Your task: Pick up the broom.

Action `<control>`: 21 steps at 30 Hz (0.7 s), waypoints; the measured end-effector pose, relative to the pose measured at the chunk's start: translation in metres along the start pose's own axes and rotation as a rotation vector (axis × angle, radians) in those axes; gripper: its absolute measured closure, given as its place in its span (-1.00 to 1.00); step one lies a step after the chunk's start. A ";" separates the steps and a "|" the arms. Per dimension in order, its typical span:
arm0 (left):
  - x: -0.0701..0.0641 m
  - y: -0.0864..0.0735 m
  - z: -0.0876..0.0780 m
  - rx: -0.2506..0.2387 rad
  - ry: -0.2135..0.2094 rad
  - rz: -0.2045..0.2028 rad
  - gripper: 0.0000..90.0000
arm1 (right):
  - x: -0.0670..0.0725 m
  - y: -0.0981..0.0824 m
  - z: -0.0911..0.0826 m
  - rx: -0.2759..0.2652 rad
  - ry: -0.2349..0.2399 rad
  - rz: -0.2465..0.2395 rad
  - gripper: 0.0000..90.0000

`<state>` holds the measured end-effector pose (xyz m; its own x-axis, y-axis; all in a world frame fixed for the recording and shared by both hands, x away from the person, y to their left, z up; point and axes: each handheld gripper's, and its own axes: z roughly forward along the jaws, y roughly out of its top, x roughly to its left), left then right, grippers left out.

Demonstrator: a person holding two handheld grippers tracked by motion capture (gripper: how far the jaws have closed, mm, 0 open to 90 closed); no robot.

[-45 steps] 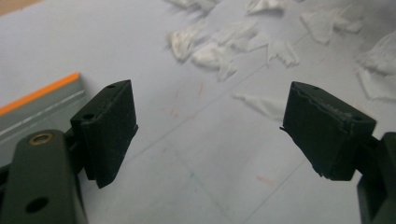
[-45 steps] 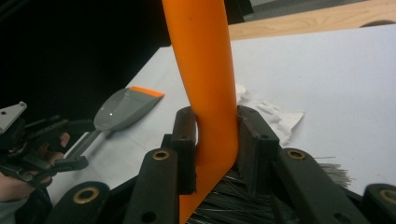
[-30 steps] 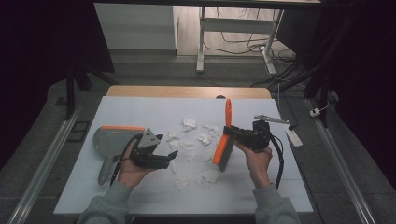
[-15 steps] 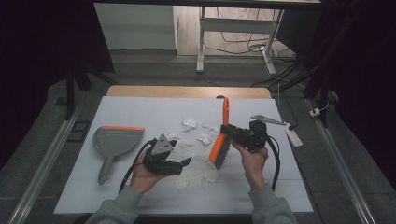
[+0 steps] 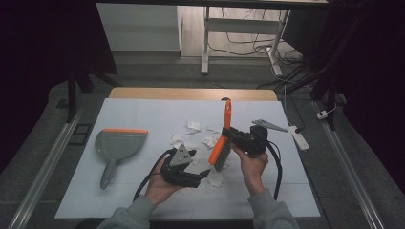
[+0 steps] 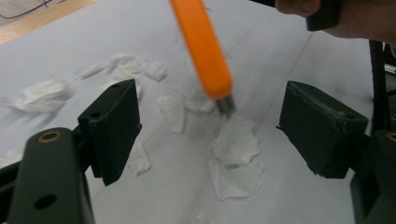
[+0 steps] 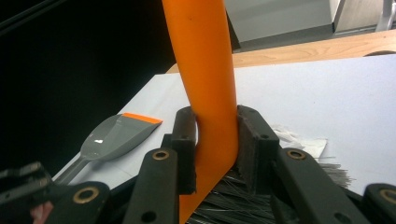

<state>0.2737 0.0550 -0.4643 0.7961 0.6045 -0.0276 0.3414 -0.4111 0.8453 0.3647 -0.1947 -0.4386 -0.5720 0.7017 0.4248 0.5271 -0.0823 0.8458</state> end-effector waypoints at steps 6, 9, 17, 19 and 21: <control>-0.006 0.000 0.019 -0.005 0.039 -0.007 -0.46 | 0.007 -0.006 0.005 -0.015 0.008 0.013 0.56; -0.004 -0.001 0.029 -0.013 0.082 -0.016 -0.42 | 0.011 -0.008 0.006 -0.025 0.020 0.017 0.56; 0.002 -0.011 0.045 -0.040 0.108 -0.049 -0.18 | 0.017 -0.012 0.005 -0.075 0.047 0.062 0.56; 0.003 -0.012 0.048 -0.040 0.112 -0.049 -0.05 | 0.016 -0.012 0.006 -0.072 0.059 0.086 0.56; 0.005 -0.012 0.049 -0.053 0.100 -0.059 0.10 | 0.015 -0.014 0.006 -0.073 0.066 0.099 0.56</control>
<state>0.2985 0.0293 -0.5006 0.7206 0.6928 -0.0264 0.3570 -0.3381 0.8708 0.3528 -0.1784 -0.4458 -0.5603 0.6399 0.5259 0.5374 -0.2022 0.8187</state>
